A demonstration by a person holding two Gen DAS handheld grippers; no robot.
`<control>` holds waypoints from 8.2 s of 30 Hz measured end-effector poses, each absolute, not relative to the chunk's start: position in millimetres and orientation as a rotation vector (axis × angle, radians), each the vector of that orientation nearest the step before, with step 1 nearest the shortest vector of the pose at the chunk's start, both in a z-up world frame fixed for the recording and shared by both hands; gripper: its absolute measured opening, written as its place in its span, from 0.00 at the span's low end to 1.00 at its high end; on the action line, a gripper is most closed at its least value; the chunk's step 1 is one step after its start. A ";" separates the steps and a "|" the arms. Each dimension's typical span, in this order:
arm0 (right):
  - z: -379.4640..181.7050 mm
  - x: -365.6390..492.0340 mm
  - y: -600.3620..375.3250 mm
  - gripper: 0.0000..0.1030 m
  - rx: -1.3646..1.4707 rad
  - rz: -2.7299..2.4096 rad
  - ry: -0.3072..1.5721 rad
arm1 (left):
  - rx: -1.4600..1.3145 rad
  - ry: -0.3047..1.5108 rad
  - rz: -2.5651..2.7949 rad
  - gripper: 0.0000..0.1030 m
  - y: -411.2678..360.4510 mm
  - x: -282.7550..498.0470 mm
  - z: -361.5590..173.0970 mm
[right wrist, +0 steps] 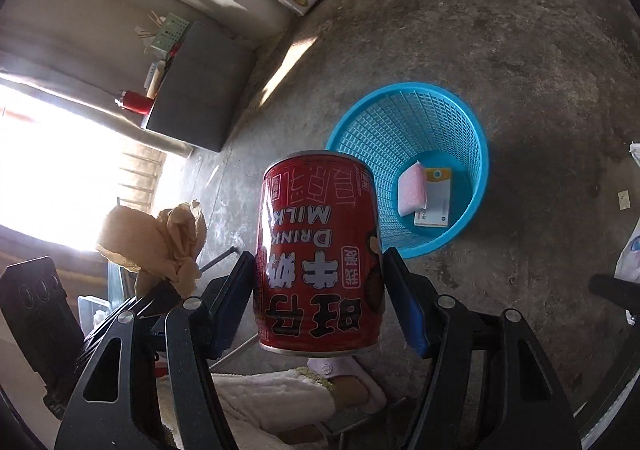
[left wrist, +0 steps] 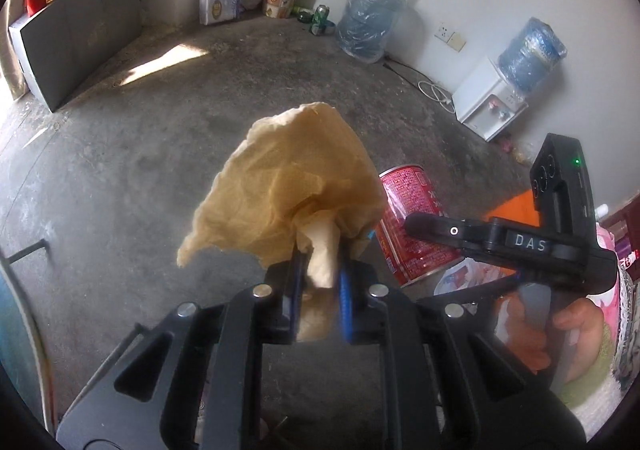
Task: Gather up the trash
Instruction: 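Open the left tool over the blue wastebasket while the right tool releases the can, then move both tools back over the table toward the green bottle, then close the left tool around the green scream bottle, then lift the bottle with the left tool while the right tool moves to the clear container, then close the right tool on the clear container's rim while the left tool holds the bottle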
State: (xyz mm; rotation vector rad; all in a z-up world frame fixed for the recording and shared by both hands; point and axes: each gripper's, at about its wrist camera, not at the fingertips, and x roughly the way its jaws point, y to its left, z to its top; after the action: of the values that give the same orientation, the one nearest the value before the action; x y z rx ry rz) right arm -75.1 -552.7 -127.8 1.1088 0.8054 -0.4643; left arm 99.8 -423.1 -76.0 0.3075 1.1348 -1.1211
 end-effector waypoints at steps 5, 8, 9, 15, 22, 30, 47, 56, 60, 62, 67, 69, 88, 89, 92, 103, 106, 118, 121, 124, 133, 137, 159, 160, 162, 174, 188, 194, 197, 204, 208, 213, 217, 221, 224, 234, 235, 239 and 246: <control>-163.8 -63.8 -581.6 0.62 1.137 -0.530 0.825 | 0.369 1.192 -1.116 0.15 -470.2 117.6 -118.0; -178.1 -51.5 -600.7 0.62 1.122 -0.571 0.812 | 0.395 1.170 -1.111 0.30 -497.4 126.3 -131.2; -184.2 -47.7 -607.9 0.62 1.114 -0.588 0.806 | 0.393 1.160 -1.104 0.39 -504.8 130.7 -133.4; -226.2 -32.6 -635.7 0.63 1.090 -0.661 0.825 | 0.293 1.130 -1.069 0.71 -506.6 149.0 -128.3; -228.6 -42.0 -629.4 0.63 1.095 -0.661 0.810 | 0.222 1.088 -1.059 0.72 -477.2 154.8 -104.7; -193.8 -66.5 -611.2 0.63 1.082 -0.636 0.749 | 0.142 1.008 -1.078 0.72 -437.5 143.1 -44.0; -85.2 -99.3 -555.7 0.75 1.032 -0.462 0.586 | -0.038 0.869 -0.918 0.79 -220.8 102.6 47.4; -36.6 -49.1 -495.1 0.75 0.923 -0.262 0.619 | -0.140 0.813 -0.639 0.81 -87.0 82.5 53.9; -19.6 -18.8 -461.4 0.75 0.858 -0.157 0.662 | -0.202 0.787 -0.498 0.81 -32.8 75.1 51.0; -12.2 -4.8 -443.0 0.75 0.831 -0.106 0.683 | -0.230 0.775 -0.439 0.81 -9.3 72.1 49.7; -0.6 32.0 -389.6 0.79 0.793 0.037 0.735 | -0.297 0.766 -0.317 0.81 41.6 77.1 45.7; 1.3 49.4 -361.8 0.79 0.786 0.109 0.768 | -0.324 0.756 -0.281 0.81 60.3 80.1 45.6; 29.2 199.3 -138.9 0.79 0.643 0.499 1.033 | -0.087 0.627 -0.106 0.85 146.9 118.5 55.5; 27.6 200.5 -136.4 0.79 0.645 0.503 1.043 | -0.043 0.619 -0.127 0.85 143.8 125.0 57.7; 24.1 206.0 -131.3 0.79 0.668 0.512 1.063 | 0.044 0.602 -0.187 0.85 137.6 148.5 58.3; 29.3 217.1 -151.2 0.79 0.656 0.466 1.045 | 0.286 0.732 -0.298 0.85 97.9 233.8 32.5; 22.3 219.7 -154.4 0.79 0.664 0.459 1.056 | 0.387 0.769 -0.289 0.85 85.8 244.6 23.1; -2.1 223.0 -151.7 0.79 0.684 0.462 1.106 | 0.463 0.887 -0.287 0.74 69.2 274.3 -6.0; -3.9 222.1 -152.7 0.79 0.688 0.461 1.102 | 0.491 0.881 -0.300 0.69 66.3 273.3 -6.8; -6.3 220.2 -154.5 0.79 0.696 0.461 1.102 | 0.570 0.855 -0.303 0.64 57.0 265.5 -9.6; 5.4 219.0 -165.7 0.79 0.687 0.449 1.066 | 0.691 0.812 -0.339 0.53 42.0 223.7 -10.4; 14.0 223.2 -172.7 0.79 0.675 0.434 1.041 | 0.716 0.810 -0.375 0.52 41.2 197.6 -9.2; 6.7 375.6 -125.8 0.73 0.340 0.316 0.992 | 0.263 0.922 -0.154 0.53 109.1 122.0 -0.1; 4.6 381.4 -123.6 0.70 0.340 0.312 0.997 | 0.252 0.926 -0.146 0.53 111.3 121.8 0.1; 0.5 390.4 -118.7 0.64 0.328 0.302 1.002 | 0.232 0.932 -0.131 0.53 114.5 122.4 0.2; -6.3 389.0 -121.6 0.09 0.264 0.241 0.988 | 0.206 0.937 -0.095 0.53 115.5 118.7 0.4; 7.7 284.8 -208.6 0.04 0.419 0.224 1.059 | 0.143 0.942 -0.087 0.53 121.5 122.8 0.0; -8.3 224.9 -241.3 0.04 0.699 0.238 1.133 | 0.116 0.947 -0.091 0.53 124.2 124.3 -0.6; -22.2 199.2 -253.4 0.04 0.884 0.241 1.145 | 0.101 0.952 -0.094 0.53 125.3 125.2 -1.7; -36.9 160.0 -236.1 0.08 1.078 0.307 1.149 | 0.096 0.953 -0.093 0.53 123.8 125.3 -2.1; -35.1 149.3 -202.2 0.22 1.037 0.404 1.205 | 0.086 0.954 -0.098 0.53 121.7 126.3 -2.5; -14.3 144.1 -156.1 0.40 0.838 0.543 1.245 | 0.092 0.952 -0.112 0.53 118.6 127.8 -4.2; 14.8 139.4 -123.1 0.52 0.546 0.607 1.237 | 0.088 0.954 -0.114 0.53 118.5 129.1 -5.6; 38.5 138.4 -116.6 0.52 0.441 0.668 1.169 | 0.077 0.956 -0.115 0.53 119.4 129.9 -6.0; 47.0 145.7 -130.4 0.52 0.462 0.647 1.122 | 0.062 0.963 -0.120 0.53 121.2 130.0 -6.1; 31.6 162.6 -180.0 0.53 0.507 0.372 1.081 | -0.103 0.971 -0.166 0.68 134.3 145.3 4.1; 29.4 164.5 -184.9 0.53 0.513 0.347 1.077 | -0.102 0.975 -0.164 0.69 133.7 149.4 4.8; 18.6 175.8 -190.4 0.58 0.488 0.275 1.074 | -0.088 1.025 -0.141 0.69 130.0 168.2 1.0; 2.4 189.3 -172.0 0.58 0.413 0.276 1.108 | -0.095 1.103 -0.133 0.66 123.3 176.6 -7.4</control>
State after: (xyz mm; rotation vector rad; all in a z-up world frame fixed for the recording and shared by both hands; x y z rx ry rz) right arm 189.3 -172.0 2.4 0.4128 1.1076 0.2763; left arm 176.6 123.3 -7.3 -0.0949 1.1025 -0.1330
